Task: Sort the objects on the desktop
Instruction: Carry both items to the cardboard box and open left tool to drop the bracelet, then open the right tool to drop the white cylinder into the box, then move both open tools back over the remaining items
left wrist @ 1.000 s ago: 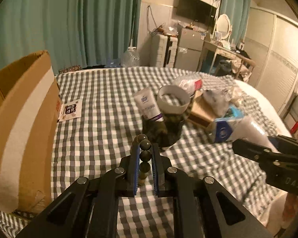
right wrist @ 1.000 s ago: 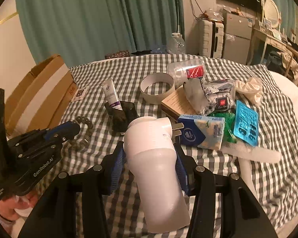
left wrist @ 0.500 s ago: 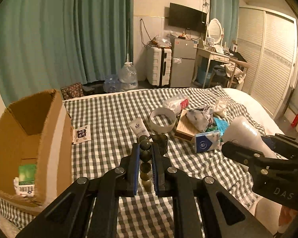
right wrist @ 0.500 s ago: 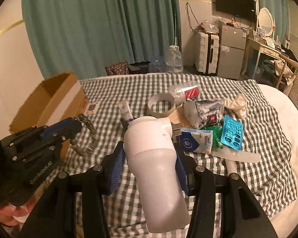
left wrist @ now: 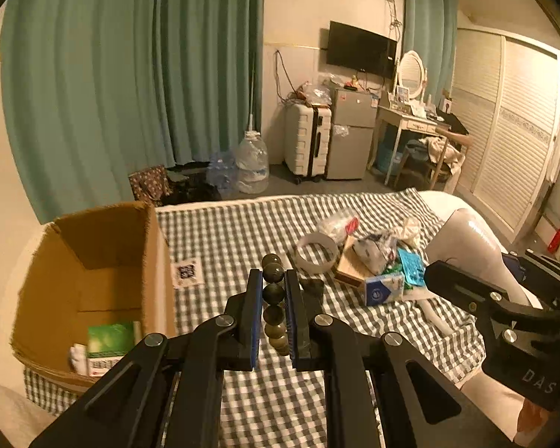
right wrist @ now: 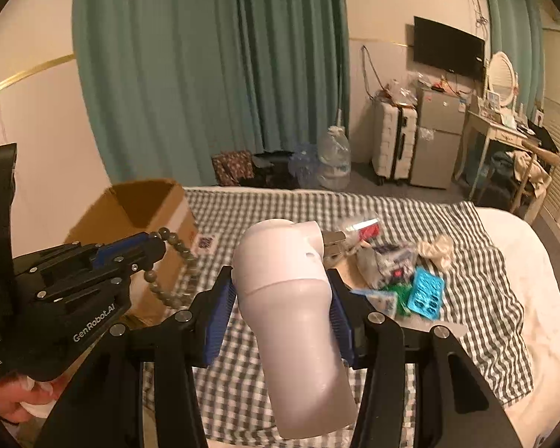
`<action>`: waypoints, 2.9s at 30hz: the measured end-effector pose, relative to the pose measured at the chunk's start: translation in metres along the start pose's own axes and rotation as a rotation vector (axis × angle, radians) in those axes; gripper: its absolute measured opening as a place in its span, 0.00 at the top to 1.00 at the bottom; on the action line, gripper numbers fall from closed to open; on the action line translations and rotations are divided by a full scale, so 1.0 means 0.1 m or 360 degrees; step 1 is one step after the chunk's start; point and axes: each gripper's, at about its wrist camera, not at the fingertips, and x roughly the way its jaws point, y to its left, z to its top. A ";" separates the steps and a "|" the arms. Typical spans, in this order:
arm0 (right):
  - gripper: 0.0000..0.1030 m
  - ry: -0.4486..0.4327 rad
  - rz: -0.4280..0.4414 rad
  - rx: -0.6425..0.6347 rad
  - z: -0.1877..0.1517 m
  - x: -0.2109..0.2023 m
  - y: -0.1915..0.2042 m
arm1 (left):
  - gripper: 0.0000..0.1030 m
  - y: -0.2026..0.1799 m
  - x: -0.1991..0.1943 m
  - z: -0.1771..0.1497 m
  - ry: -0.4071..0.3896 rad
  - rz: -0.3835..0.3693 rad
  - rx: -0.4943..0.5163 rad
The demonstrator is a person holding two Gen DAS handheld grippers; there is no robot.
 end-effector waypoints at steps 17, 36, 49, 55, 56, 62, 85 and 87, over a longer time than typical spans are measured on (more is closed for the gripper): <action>0.54 0.0022 0.0319 -0.0193 0.47 0.35 1.18 | 0.89 1.38 -0.33 0.28 -0.0103 0.0250 -0.0234; 0.42 0.0375 0.0539 -0.0154 0.29 1.82 2.17 | 0.81 2.50 0.41 -0.55 0.0184 0.0422 -0.0468; 0.14 0.0170 0.0422 0.0110 0.36 1.38 1.63 | 0.00 2.13 0.12 -0.64 0.0148 0.0498 -0.0448; 0.14 0.0072 0.0263 0.0165 0.30 0.99 1.05 | 0.00 1.57 0.08 -0.57 0.0133 0.0411 -0.0379; 0.14 0.0055 0.0219 0.0167 0.28 0.92 0.93 | 0.00 1.49 0.09 -0.57 0.0136 0.0399 -0.0376; 0.13 0.0006 0.0033 0.0266 0.07 0.54 0.21 | 0.00 0.80 0.17 -0.54 0.0149 0.0294 -0.0348; 0.12 0.0169 -0.0216 0.0353 -0.99 1.30 -1.37 | 0.00 -0.41 1.98 -0.85 0.0296 0.0095 -0.0198; 0.12 0.0165 -0.0215 0.0342 -0.95 1.43 -1.42 | 0.00 -0.39 2.16 -0.83 0.0279 0.0062 -0.0175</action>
